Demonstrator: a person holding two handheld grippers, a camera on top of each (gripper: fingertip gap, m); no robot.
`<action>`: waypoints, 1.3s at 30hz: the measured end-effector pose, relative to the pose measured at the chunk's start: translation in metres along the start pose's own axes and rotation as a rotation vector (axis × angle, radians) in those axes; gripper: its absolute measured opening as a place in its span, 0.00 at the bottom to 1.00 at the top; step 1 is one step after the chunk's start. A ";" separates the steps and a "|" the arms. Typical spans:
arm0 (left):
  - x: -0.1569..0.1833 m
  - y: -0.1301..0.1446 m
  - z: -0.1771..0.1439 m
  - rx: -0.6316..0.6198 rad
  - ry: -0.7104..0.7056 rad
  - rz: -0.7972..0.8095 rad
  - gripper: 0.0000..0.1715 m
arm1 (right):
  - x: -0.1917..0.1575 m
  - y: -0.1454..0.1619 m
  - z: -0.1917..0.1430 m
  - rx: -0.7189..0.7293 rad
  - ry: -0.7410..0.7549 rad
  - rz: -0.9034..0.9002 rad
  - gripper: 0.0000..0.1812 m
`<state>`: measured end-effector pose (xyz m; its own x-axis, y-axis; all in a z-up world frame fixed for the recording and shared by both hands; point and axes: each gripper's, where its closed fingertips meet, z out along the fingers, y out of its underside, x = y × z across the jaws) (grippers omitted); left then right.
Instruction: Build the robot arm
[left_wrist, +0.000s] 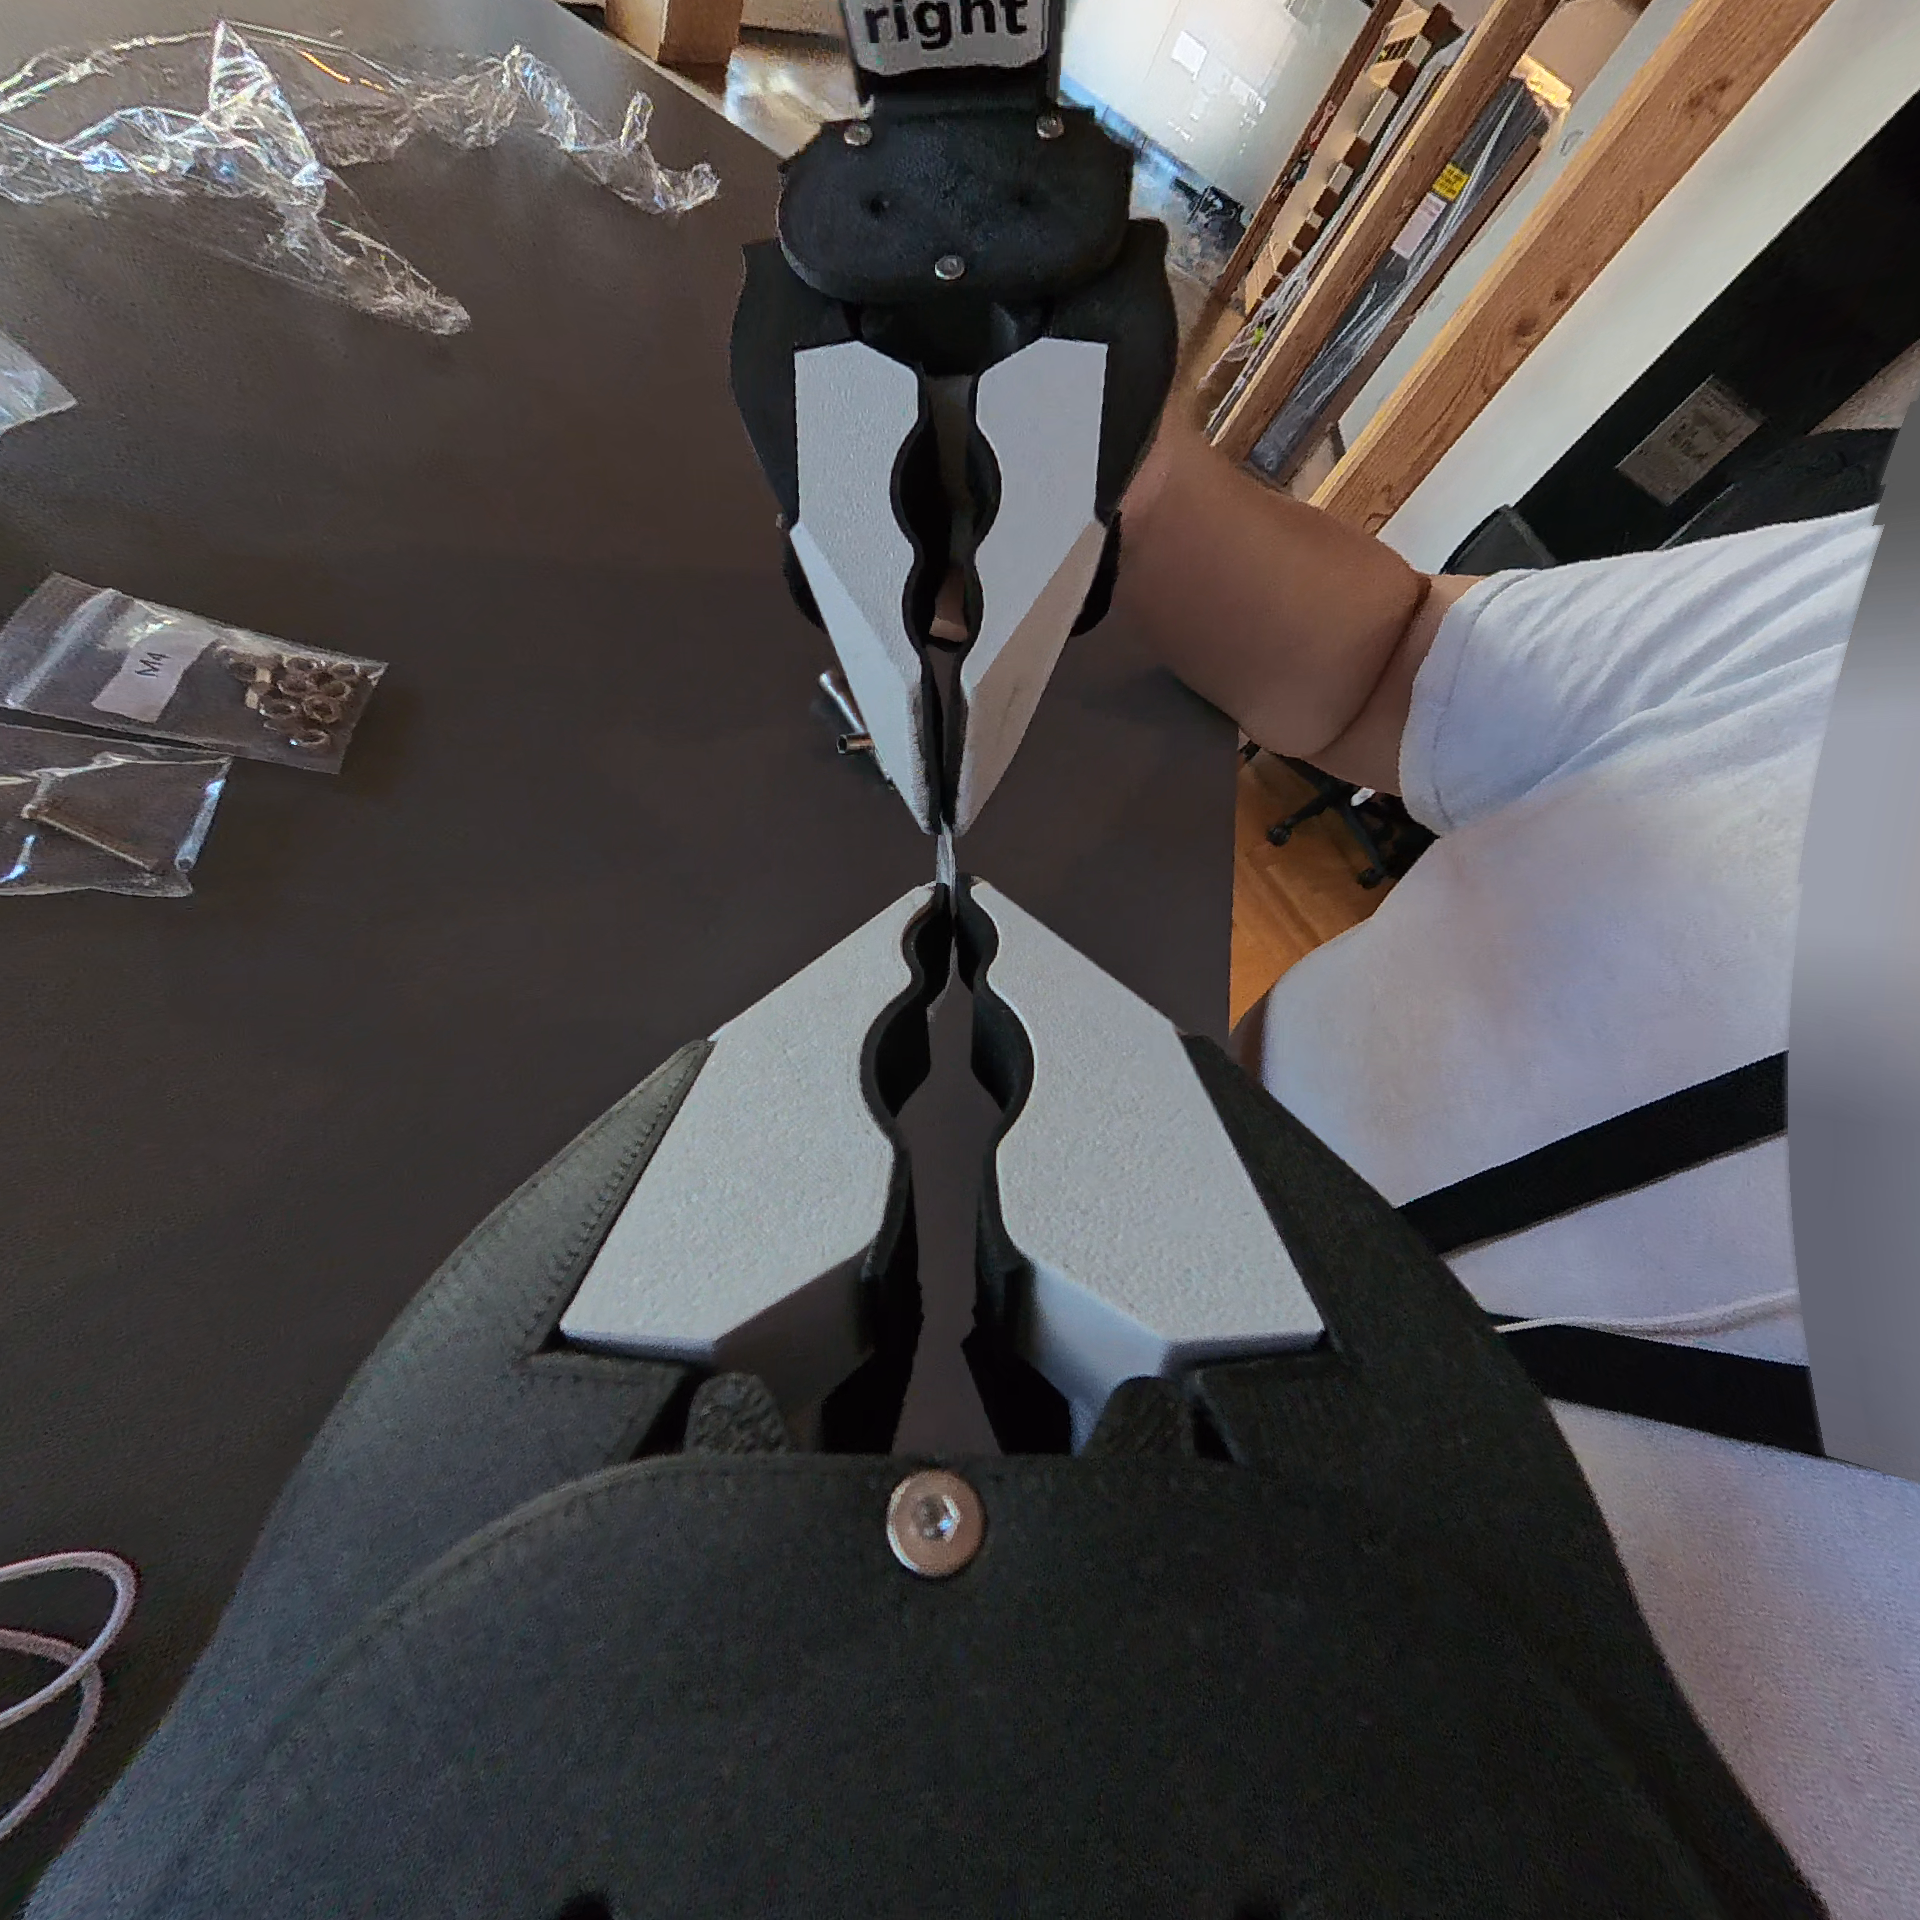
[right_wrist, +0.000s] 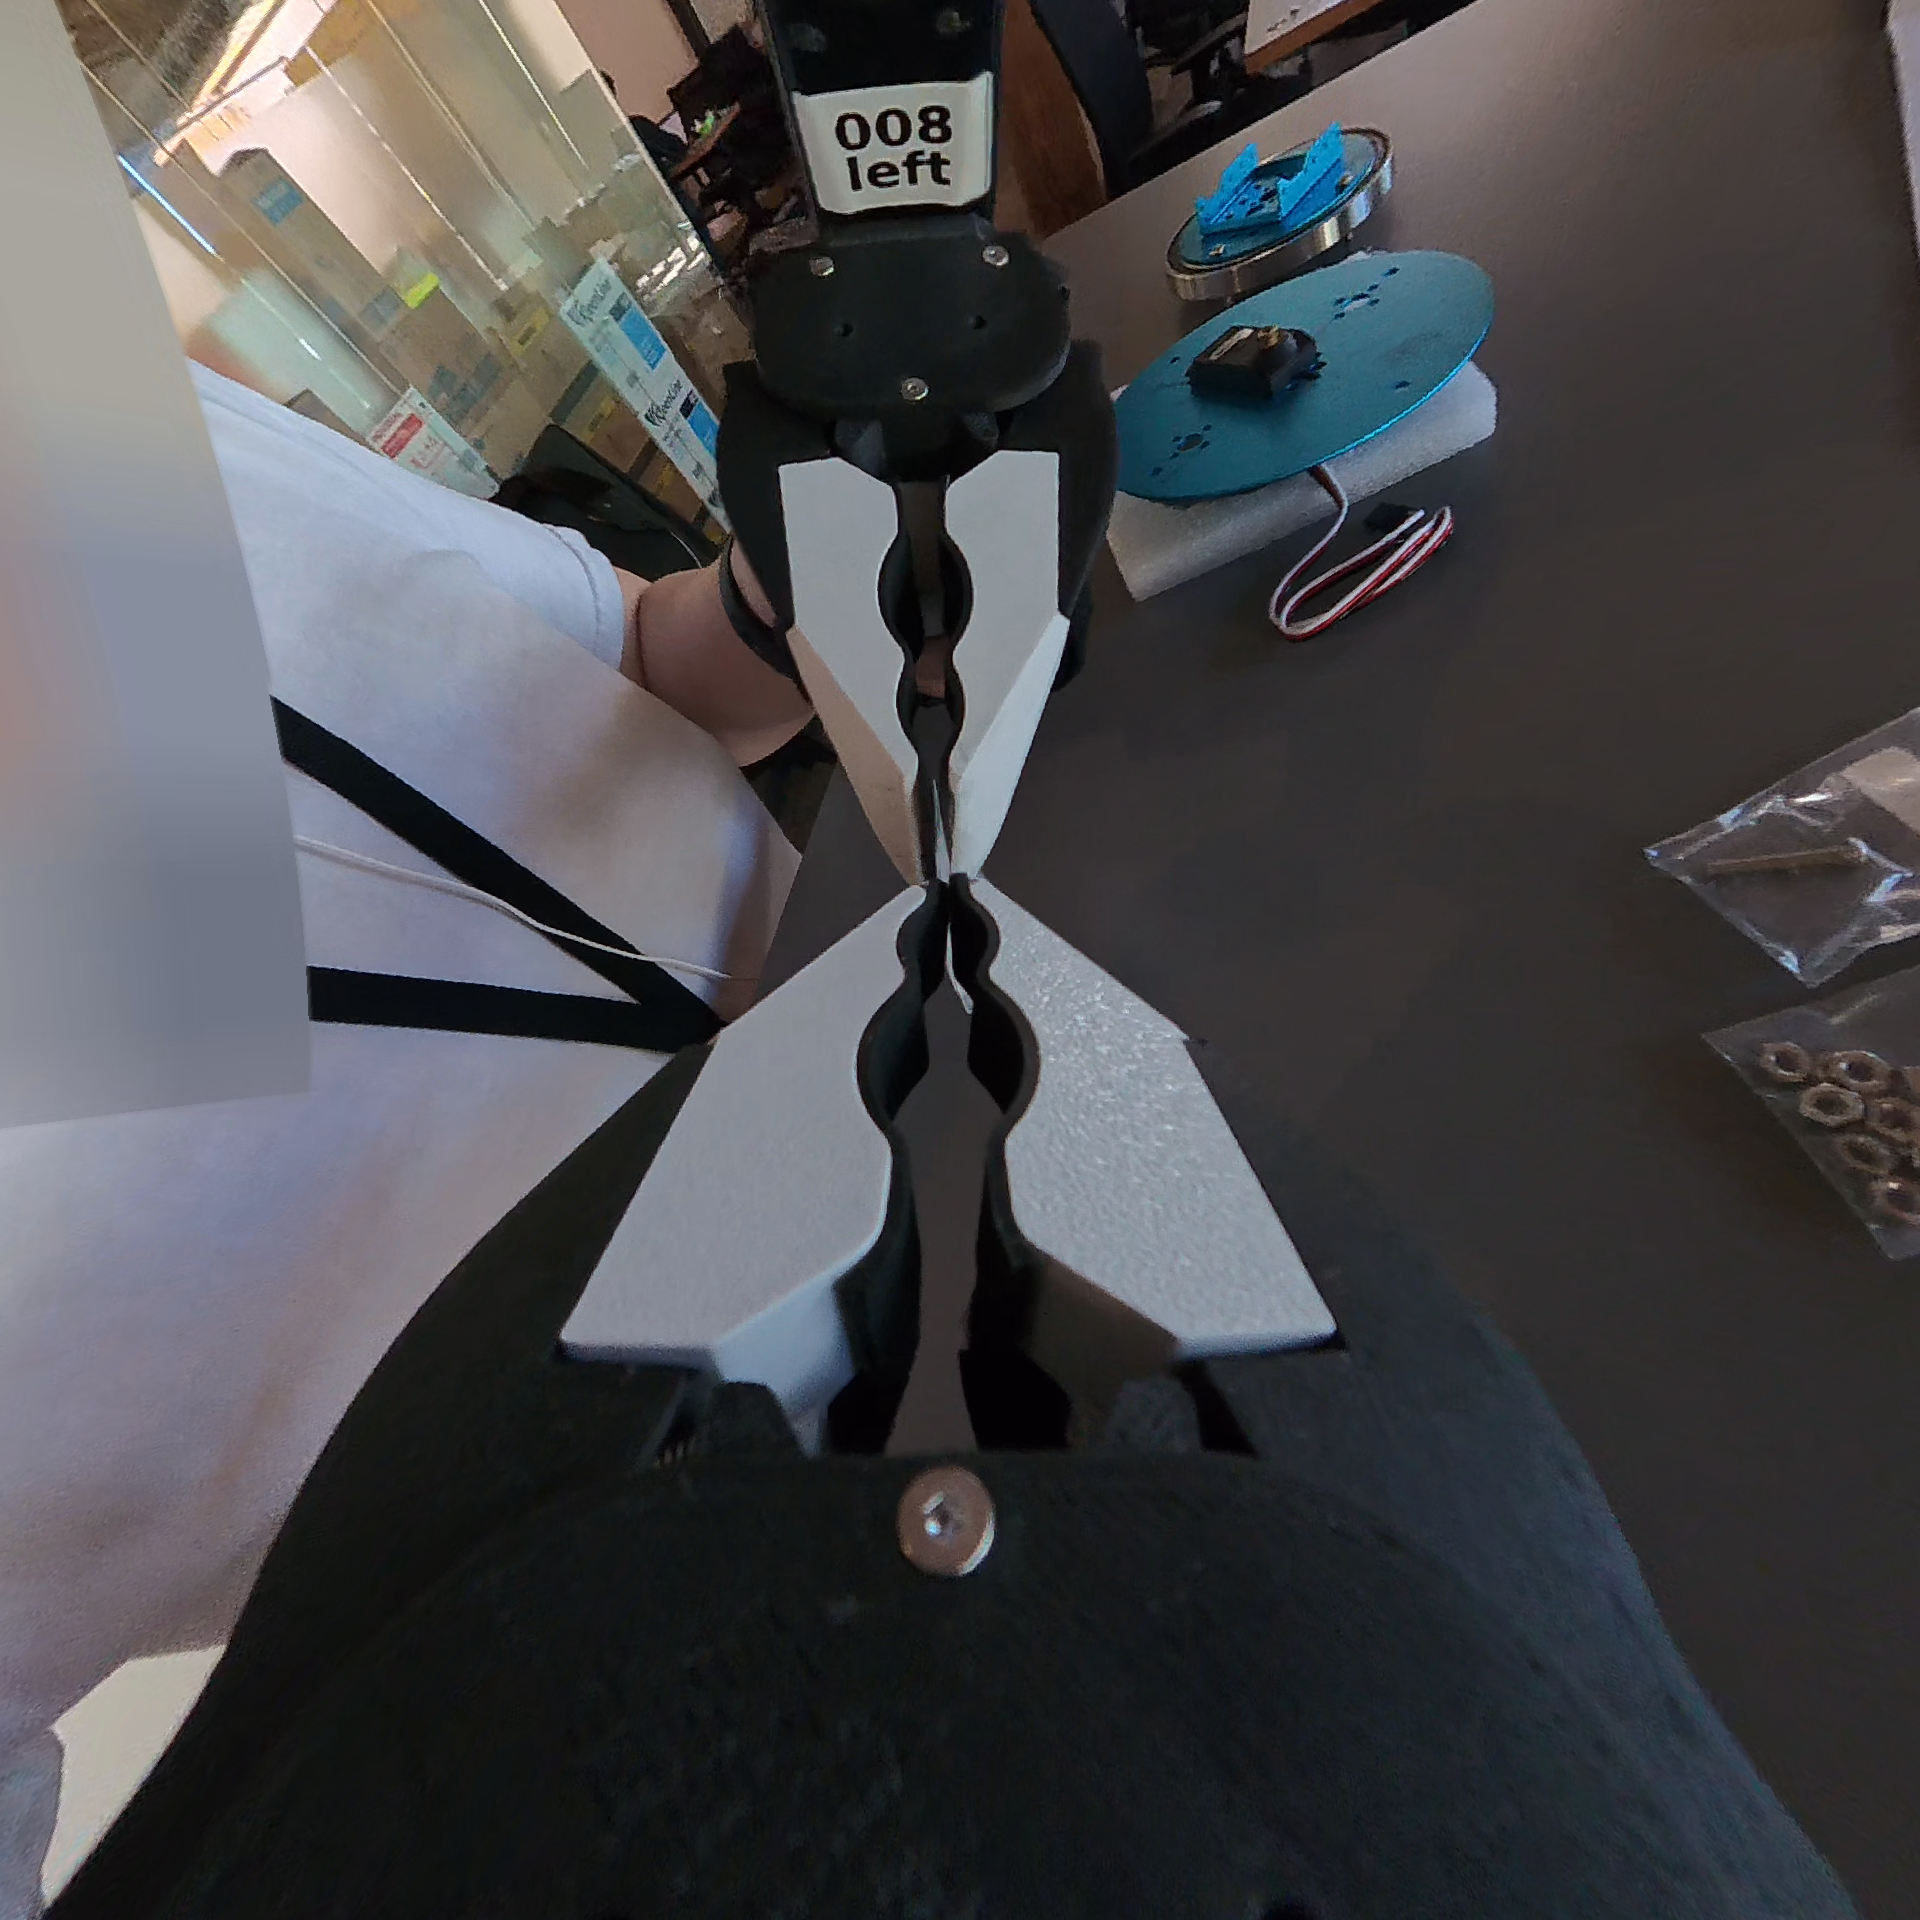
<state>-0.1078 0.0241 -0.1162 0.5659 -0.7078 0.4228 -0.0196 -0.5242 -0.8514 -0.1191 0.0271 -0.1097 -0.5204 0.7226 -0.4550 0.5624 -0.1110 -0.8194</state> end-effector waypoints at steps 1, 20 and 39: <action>0.000 0.000 -0.001 0.002 0.003 -0.004 0.00 | 0.000 0.000 0.000 0.008 0.002 0.002 0.00; 0.006 0.007 0.004 -0.073 -0.051 0.085 0.00 | -0.007 0.000 0.000 0.080 -0.180 0.214 0.00; 0.010 0.015 0.011 -0.129 -0.056 0.127 0.00 | -0.011 0.012 0.002 0.010 -0.224 0.256 0.01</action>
<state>-0.0936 0.0149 -0.1283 0.5973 -0.7466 0.2928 -0.1974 -0.4908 -0.8486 -0.1074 0.0165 -0.1149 -0.4924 0.5028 -0.7105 0.6869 -0.2769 -0.6720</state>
